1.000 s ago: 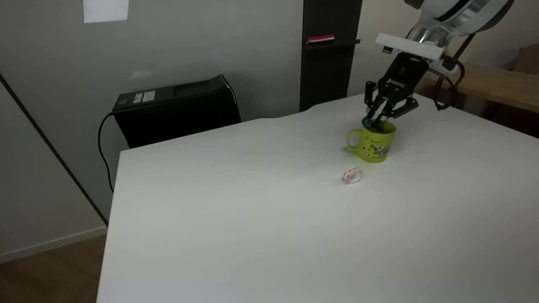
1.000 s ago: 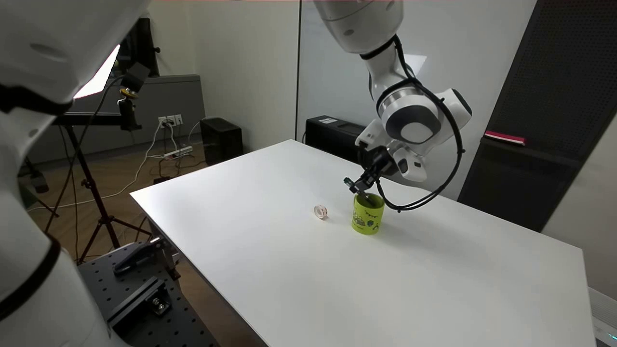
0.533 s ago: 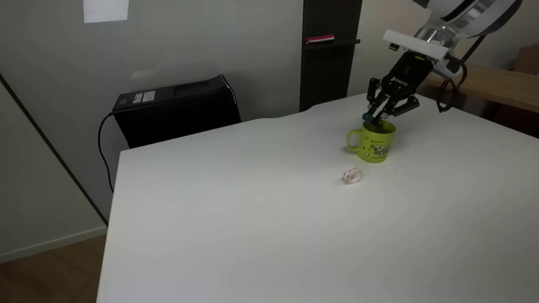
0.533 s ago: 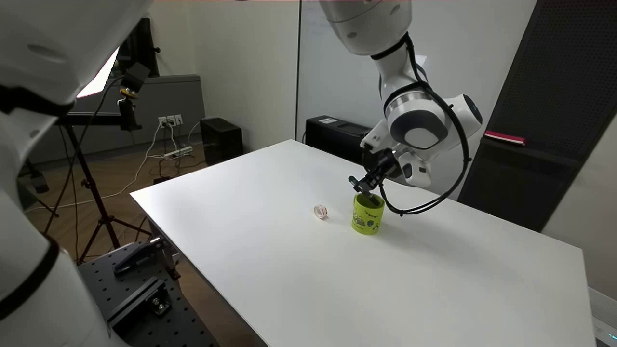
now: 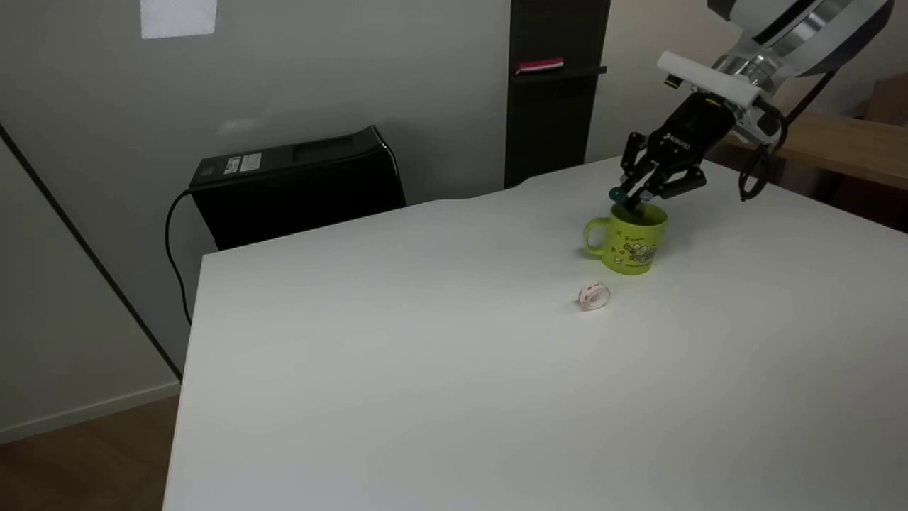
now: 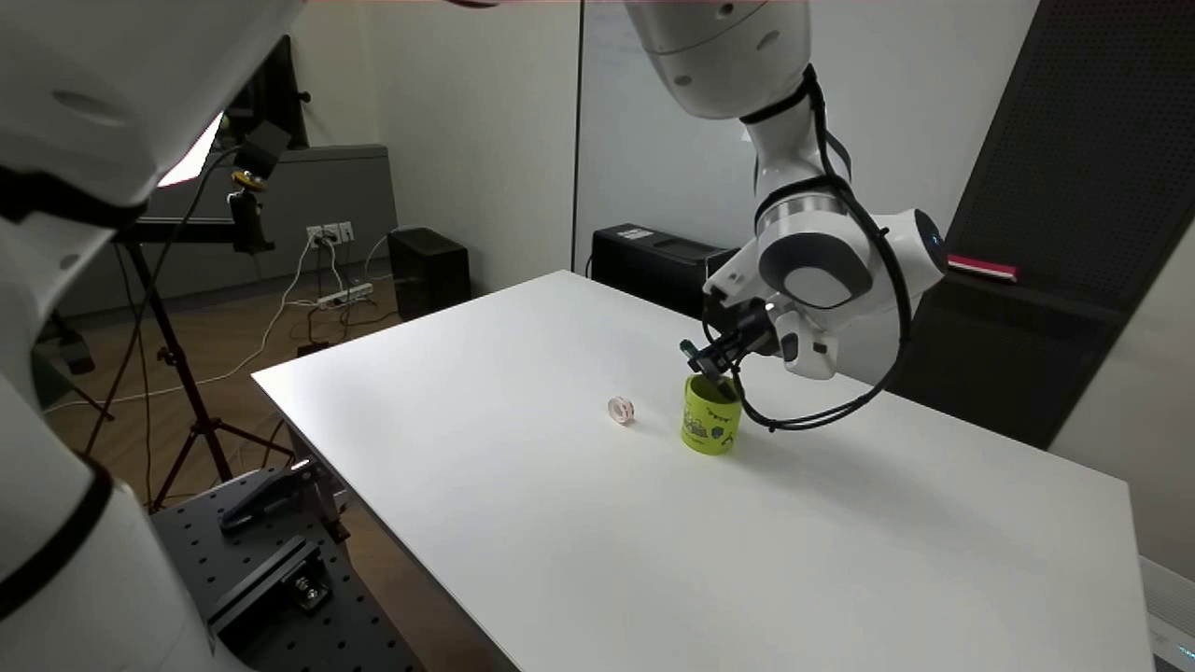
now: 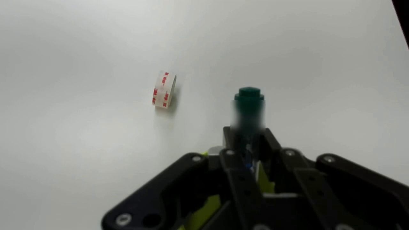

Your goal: Put the marker in the cup

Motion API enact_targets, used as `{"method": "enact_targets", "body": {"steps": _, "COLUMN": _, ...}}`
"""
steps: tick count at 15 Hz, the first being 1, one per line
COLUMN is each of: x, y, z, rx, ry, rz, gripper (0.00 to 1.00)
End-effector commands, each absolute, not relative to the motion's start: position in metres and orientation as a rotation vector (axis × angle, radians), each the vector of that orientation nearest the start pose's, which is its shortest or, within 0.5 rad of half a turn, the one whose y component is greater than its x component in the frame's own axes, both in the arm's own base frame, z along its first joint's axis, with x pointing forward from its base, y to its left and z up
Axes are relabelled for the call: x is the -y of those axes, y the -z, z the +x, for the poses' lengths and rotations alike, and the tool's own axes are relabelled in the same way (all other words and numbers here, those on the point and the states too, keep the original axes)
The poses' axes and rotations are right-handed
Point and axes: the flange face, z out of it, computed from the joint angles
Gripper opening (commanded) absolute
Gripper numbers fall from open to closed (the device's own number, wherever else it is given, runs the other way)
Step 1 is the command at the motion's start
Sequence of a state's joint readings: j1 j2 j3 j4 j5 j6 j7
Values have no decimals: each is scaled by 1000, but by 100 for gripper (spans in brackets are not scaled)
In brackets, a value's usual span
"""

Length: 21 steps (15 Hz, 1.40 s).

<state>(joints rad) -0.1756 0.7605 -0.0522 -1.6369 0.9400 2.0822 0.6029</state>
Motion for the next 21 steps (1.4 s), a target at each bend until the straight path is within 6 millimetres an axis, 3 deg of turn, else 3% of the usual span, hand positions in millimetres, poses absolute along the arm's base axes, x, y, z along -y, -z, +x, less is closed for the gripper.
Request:
{"method": "enact_targets", "body": {"steps": 1, "x": 107, "y": -162, "z": 654, "rx": -1607, "ry": -523, "rz": -1835, "gripper": 47}}
{"method": "enact_targets", "body": {"steps": 3, "x": 105, "y": -162, "z": 654, "rx": -1598, "ry": -523, "rz": -1856, "gripper": 53}}
{"method": "enact_targets", "body": {"steps": 10, "x": 81, "y": -176, "z": 663, "rx": -1534, "ry": -512, "rz": -2035, "gripper": 98}}
{"method": "enact_targets", "body": {"steps": 13, "x": 66, "y": -184, "z": 668, "rx": -1488, "ry": -500, "rz": -2142, "gripper": 100}}
{"method": "enact_targets", "body": {"steps": 21, "x": -9, "y": -217, "z": 674, "rx": -1134, "ry": -408, "rz": -2662, "gripper": 100}}
